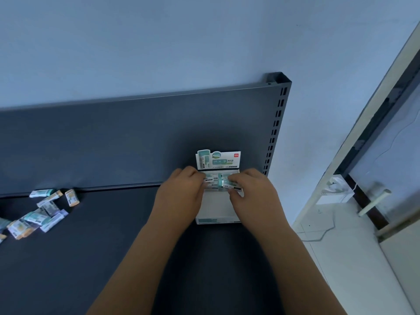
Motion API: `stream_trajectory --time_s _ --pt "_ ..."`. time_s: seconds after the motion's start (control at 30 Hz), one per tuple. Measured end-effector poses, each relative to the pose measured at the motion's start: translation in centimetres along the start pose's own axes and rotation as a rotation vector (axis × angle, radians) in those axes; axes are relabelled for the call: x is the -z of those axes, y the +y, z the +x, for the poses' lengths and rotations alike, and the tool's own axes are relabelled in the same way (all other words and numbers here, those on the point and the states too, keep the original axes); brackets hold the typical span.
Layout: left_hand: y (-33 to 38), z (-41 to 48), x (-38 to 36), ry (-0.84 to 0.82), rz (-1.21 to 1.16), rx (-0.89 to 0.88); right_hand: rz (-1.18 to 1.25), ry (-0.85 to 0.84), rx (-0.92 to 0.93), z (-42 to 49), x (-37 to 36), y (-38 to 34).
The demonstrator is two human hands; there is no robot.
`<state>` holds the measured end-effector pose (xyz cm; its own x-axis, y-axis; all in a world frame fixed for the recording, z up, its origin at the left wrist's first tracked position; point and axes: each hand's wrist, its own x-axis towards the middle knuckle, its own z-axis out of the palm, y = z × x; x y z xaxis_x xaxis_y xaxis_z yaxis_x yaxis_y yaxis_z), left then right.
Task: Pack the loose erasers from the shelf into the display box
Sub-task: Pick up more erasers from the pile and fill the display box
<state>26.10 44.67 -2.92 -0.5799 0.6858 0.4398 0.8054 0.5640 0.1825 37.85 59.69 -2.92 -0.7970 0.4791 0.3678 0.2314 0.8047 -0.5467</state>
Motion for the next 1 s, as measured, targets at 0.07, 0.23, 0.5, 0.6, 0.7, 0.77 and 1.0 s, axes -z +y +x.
stream_trajectory --time_s 0.07,0.23,0.5,0.6,0.7,0.77,1.0 --pt "0.3 0.6 -0.7 -0.003 0.008 0.002 -0.003 -0.001 -0.001 0.4 0.0 0.6" --pt "0.3 1.7 -2.4 -0.037 0.04 -0.011 -0.011 -0.009 0.0 1.5 0.0 1.4" --pt "-0.5 2.4 -3.8 -0.075 0.113 -0.026 -0.039 -0.031 0.004 3.3 -1.0 1.7" --pt "-0.3 2.8 -3.9 -0.069 0.138 -0.032 -0.033 -0.023 0.01 3.6 -1.3 1.6" --pt "0.1 3.3 -4.0 -0.054 0.147 -0.032 -0.044 -0.018 0.016 3.9 -1.4 1.6" --pt "0.3 3.5 -4.2 -0.044 0.147 -0.024 -0.06 -0.017 0.016 4.1 -1.3 1.6" --pt "0.6 3.5 -4.9 -0.027 0.107 0.017 -0.129 -0.038 0.011 5.3 -1.4 1.4"
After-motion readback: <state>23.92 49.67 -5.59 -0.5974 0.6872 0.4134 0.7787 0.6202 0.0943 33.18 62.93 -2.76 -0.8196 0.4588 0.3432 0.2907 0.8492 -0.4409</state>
